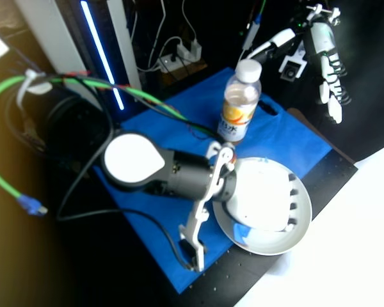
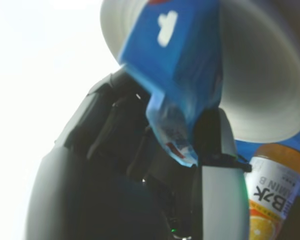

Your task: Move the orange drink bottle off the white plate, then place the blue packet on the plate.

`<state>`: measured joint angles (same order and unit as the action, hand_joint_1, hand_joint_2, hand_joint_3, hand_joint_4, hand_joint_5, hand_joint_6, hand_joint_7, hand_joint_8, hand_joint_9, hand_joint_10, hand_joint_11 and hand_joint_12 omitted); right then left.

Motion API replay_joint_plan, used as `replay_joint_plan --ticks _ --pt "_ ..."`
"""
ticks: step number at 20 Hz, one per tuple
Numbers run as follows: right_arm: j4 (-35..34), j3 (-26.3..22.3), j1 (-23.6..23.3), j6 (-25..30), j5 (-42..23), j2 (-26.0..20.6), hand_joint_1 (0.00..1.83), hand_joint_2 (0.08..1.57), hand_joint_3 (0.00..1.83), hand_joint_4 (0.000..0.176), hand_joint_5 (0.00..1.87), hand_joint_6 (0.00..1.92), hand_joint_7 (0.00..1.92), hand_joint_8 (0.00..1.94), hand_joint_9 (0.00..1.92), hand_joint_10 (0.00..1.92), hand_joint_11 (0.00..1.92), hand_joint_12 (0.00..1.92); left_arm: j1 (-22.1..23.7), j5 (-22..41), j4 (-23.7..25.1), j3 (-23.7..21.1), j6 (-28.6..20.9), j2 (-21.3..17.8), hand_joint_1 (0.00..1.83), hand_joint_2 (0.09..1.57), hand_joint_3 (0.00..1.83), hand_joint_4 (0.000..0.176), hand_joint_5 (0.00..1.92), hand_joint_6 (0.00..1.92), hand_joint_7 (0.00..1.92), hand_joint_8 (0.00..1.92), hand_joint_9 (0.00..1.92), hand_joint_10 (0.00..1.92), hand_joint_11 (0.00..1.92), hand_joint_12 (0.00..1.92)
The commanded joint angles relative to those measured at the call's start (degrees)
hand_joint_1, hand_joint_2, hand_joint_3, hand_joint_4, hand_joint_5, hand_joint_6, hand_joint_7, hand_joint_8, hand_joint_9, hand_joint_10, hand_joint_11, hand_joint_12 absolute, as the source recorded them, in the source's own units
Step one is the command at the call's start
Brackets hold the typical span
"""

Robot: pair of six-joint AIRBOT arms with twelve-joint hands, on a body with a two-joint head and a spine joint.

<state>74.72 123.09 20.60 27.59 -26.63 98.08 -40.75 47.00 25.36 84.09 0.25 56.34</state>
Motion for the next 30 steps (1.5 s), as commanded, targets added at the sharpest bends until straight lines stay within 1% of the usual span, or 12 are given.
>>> replay_joint_plan --ticks 1,4,6,7,8,10,14,15,17,22,25,30 --pt "-3.09 0.25 -0.29 0.21 -1.52 0.24 1.2 1.18 0.0 0.0 0.86 1.04 0.87 1.32 0.95 0.57 0.68 1.37 0.83 6.01 -3.06 -0.22 -0.42 0.37 0.75 0.63 0.01 0.176 0.0 0.0 0.0 0.0 0.0 0.0 0.0 0.0" --pt "-3.11 0.28 -0.18 0.22 -1.54 0.26 1.18 1.21 0.0 0.0 0.8 1.13 0.82 1.38 0.89 0.54 0.64 1.35 0.82 6.12 -3.07 -0.27 -0.42 0.37 0.75 0.62 0.0 0.176 0.0 0.0 0.0 0.0 0.0 0.0 0.0 0.0" --pt "-3.21 0.4 -0.03 0.52 -1.54 0.24 1.2 1.21 0.0 0.0 0.75 1.14 0.85 1.4 0.79 0.97 0.65 1.61 0.69 6.12 -3.08 -0.29 -0.42 0.37 0.78 0.61 0.0 0.176 0.0 0.0 0.0 0.0 0.0 0.0 0.0 0.0" --pt "-3.21 0.48 0.03 0.74 -1.54 0.21 1.15 1.14 0.0 0.0 0.67 0.44 0.67 0.67 0.63 0.77 0.45 1.55 0.67 6.09 -3.09 -0.29 -0.42 0.37 0.78 0.62 0.0 0.176 0.0 0.0 0.0 0.0 0.0 0.0 0.0 0.0" --pt "-3.21 0.59 0.03 0.82 -1.55 0.2 1.08 1.07 0.0 0.0 0.64 0.11 0.65 0.26 0.52 0.52 0.25 1.5 0.66 6.1 -3.12 -0.31 -0.42 0.37 0.78 0.63 0.01 0.176 0.0 0.0 0.0 0.0 0.0 0.0 0.0 0.0" --pt "-3.21 0.63 0.06 0.97 -1.57 0.16 0.74 1.11 0.0 0.0 0.46 0.0 0.48 0.01 0.4 0.07 0.07 0.93 0.53 6.13 -3.27 -0.31 -0.42 0.35 0.77 0.63 0.01 0.176 0.0 0.0 0.0 0.0 0.0 0.0 0.0 0.0" --pt "-3.25 1.27 0.07 1.8 -1.97 0.16 0.88 0.96 0.0 0.013 0.28 0.0 0.34 0.0 0.34 0.0 0.06 0.98 -0.02 6.25 -3.8 -0.32 -0.43 0.31 0.77 0.62 0.0 0.176 0.0 0.0 0.0 0.0 0.0 0.0 0.0 0.0" --pt "-4.04 1.69 0.07 1.82 -2.7 0.13 0.85 0.87 0.0 0.084 0.24 0.0 0.33 0.0 0.35 0.0 0.08 1.0 -0.1 6.24 -3.83 -0.32 -0.43 0.28 0.76 0.61 0.0 0.176 0.0 0.0 0.0 0.0 0.0 0.0 0.0 0.0" --pt "-6.21 2.49 0.07 1.83 -4.41 0.01 0.8 0.78 0.0 0.166 0.07 0.0 0.18 0.0 0.21 0.0 0.04 0.9 -0.28 6.25 -4.23 -0.32 -0.43 0.12 0.75 0.61 0.0 0.176 0.0 0.0 0.0 0.0 0.0 0.0 0.0 0.0" --pt "-11.46 1.9 0.0 3.72 -9.82 -2.68 0.85 0.57 0.0 0.176 0.0 0.0 0.05 0.0 0.06 0.01 0.0 0.52 -3.47 8.29 -10.59 -0.32 2.24 -0.43 0.77 0.61 0.0 0.176 0.0 0.0 0.0 0.0 0.0 0.0 0.0 0.0" --pt "-13.67 -0.05 -0.31 3.71 -11.57 -4.95 0.86 0.53 0.0 0.176 0.0 0.0 0.08 0.0 0.11 0.0 0.0 0.71 -5.96 10.09 -14.4 -0.88 3.62 -1.8 0.78 0.6 0.0 0.176 0.0 0.0 0.0 0.0 0.0 0.0 0.0 0.0" --pt "-21.91 -10.65 -1.78 -2.36 -14.67 -13.53 0.78 0.47 0.0 0.176 0.0 0.0 0.02 0.0 0.0 0.0 0.0 0.33 -7.55 13.51 -19.18 -3.28 7.32 -4.5 0.78 0.59 0.0 0.176 0.0 0.0 0.0 0.0 0.0 0.0 0.0 0.0"
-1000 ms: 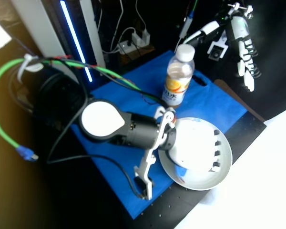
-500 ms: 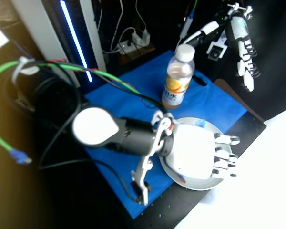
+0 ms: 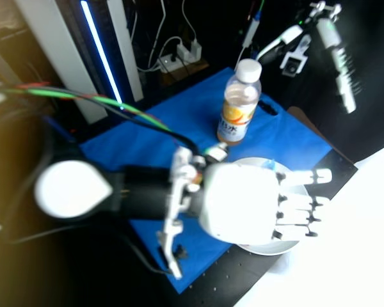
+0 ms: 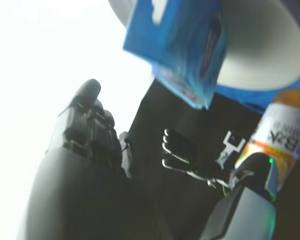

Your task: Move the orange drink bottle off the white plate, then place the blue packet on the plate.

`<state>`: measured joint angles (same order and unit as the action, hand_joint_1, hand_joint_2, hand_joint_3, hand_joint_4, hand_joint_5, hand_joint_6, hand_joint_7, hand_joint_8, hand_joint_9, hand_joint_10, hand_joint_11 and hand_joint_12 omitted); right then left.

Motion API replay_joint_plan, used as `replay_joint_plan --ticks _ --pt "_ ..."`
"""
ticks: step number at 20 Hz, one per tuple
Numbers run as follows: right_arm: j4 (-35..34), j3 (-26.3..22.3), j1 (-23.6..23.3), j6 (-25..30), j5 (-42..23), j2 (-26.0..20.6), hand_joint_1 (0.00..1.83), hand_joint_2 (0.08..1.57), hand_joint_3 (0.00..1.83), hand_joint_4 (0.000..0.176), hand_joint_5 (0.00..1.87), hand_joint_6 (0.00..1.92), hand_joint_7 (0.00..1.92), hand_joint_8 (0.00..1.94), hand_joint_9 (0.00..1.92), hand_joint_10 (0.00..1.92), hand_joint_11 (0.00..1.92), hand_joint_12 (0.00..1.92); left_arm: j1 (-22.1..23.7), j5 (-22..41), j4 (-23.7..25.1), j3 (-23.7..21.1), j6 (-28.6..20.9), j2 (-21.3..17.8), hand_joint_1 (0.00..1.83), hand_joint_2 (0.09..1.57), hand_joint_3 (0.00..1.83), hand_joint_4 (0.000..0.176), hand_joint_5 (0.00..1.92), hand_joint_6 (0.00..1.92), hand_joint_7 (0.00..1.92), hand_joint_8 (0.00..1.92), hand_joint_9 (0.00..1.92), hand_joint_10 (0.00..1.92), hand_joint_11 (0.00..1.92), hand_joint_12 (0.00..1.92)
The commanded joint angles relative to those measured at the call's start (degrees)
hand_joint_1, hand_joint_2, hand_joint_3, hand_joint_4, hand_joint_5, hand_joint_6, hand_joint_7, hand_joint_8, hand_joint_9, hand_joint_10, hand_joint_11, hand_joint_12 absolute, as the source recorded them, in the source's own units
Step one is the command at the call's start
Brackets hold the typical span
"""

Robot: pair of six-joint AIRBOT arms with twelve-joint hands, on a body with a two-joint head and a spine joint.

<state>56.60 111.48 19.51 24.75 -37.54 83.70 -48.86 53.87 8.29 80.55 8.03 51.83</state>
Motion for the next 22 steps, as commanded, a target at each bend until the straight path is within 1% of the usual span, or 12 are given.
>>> replay_joint_plan --ticks 1,2,3,5,6,12,15,16,17,18,20,22 --pt "-4.21 -0.97 -1.17 -0.77 -4.09 -0.46 0.78 0.47 0.0 0.176 0.0 0.0 0.02 0.0 0.0 0.0 0.0 0.33 -0.22 7.84 -3.4 -0.37 0.33 -0.5 0.78 0.59 0.0 0.176 0.0 0.0 0.0 0.0 0.0 0.0 0.0 0.0" --pt "-4.96 -2.65 -1.47 -2.06 -4.54 -1.52 0.75 0.47 0.0 0.176 0.0 0.0 0.01 0.0 0.03 0.0 0.0 0.44 -1.08 8.99 -4.44 -0.88 0.82 -0.97 0.76 0.58 0.0 0.176 0.0 0.0 0.0 0.0 0.0 0.0 0.0 0.0" --pt "-6.12 -3.87 -1.48 -3.41 -5.38 -2.3 0.75 0.47 0.0 0.176 0.0 0.0 0.01 0.0 0.03 0.0 0.0 0.44 -1.77 9.91 -5.2 -1.32 1.23 -1.33 0.76 0.58 0.0 0.176 0.0 0.0 0.0 0.0 0.0 0.0 0.0 0.0" --pt "-9.0 -6.83 -1.48 -5.28 -7.7 -4.28 0.8 0.52 0.01 0.176 0.0 0.0 0.0 0.0 0.0 0.0 0.0 0.23 -2.95 12.16 -6.92 -2.96 2.96 -2.85 0.77 0.56 0.0 0.176 0.0 0.0 0.0 0.0 0.0 0.0 0.0 0.0" --pt "-10.09 -8.38 -1.48 -5.32 -8.97 -5.47 0.76 0.55 0.01 0.176 0.0 0.0 0.01 0.0 0.0 0.0 0.02 0.14 -3.48 13.65 -7.78 -3.88 3.74 -3.58 0.74 0.55 0.0 0.176 0.0 0.0 0.0 0.0 0.0 0.0 0.0 0.0" --pt "-16.0 -13.87 -1.47 -11.39 -12.75 -9.49 0.76 0.51 0.0 0.176 0.0 0.0 0.0 0.0 0.0 0.0 0.0 0.12 -5.17 19.02 -9.89 -5.99 5.35 -5.48 0.73 0.51 0.0 0.176 0.0 0.0 0.0 0.0 0.0 0.0 0.06 0.04" --pt "-20.54 -17.2 -1.47 -15.28 -15.11 -12.32 0.83 0.52 0.0 0.176 0.0 0.0 0.01 0.0 0.0 0.0 0.06 0.15 -6.08 22.8 -10.3 -7.71 5.72 -6.86 0.75 0.52 0.0 0.176 0.0 0.0 0.0 0.0 0.0 0.0 0.03 0.01" --pt "-22.2 -17.9 -1.46 -16.47 -15.85 -13.15 0.83 0.54 0.0 0.176 0.0 0.0 0.0 0.0 0.0 0.0 0.02 0.23 -6.16 23.55 -10.39 -7.99 6.06 -7.09 0.73 0.54 0.0 0.176 0.0 0.0 0.0 0.0 0.0 0.0 0.03 0.01" --pt "-23.92 -18.56 -1.42 -17.53 -16.93 -13.96 0.84 0.55 0.0 0.176 0.0 0.0 0.0 0.0 0.0 0.0 0.0 0.22 -6.17 24.27 -10.5 -8.44 6.72 -7.39 0.72 0.55 0.0 0.176 0.0 0.0 0.0 0.0 0.0 0.0 0.01 0.01" --pt "-24.99 -19.18 -1.38 -18.17 -17.85 -14.63 1.02 0.65 0.02 0.176 0.0 0.0 0.0 0.0 0.0 0.0 0.03 0.21 -6.17 25.32 -10.74 -8.85 7.1 -7.68 0.68 0.56 0.0 0.176 0.0 0.0 0.0 0.0 0.0 0.0 0.0 0.0" --pt "-27.01 -20.09 -0.64 -18.83 -20.11 -15.46 1.03 0.65 0.01 0.176 0.0 0.0 0.01 0.0 0.01 0.0 0.07 0.23 -6.17 27.33 -11.14 -9.42 7.67 -8.09 0.61 0.62 0.03 0.176 0.0 0.0 0.0 0.0 0.0 0.0 0.0 0.0" --pt "-29.93 -20.74 0.87 -19.87 -23.26 -15.93 0.93 0.63 0.0 0.176 0.0 0.0 0.01 0.0 0.02 0.01 0.09 0.23 -6.11 28.96 -11.25 -9.9 8.34 -8.31 0.57 0.73 0.03 0.176 0.0 0.0 0.0 0.0 0.0 0.0 0.0 0.0"
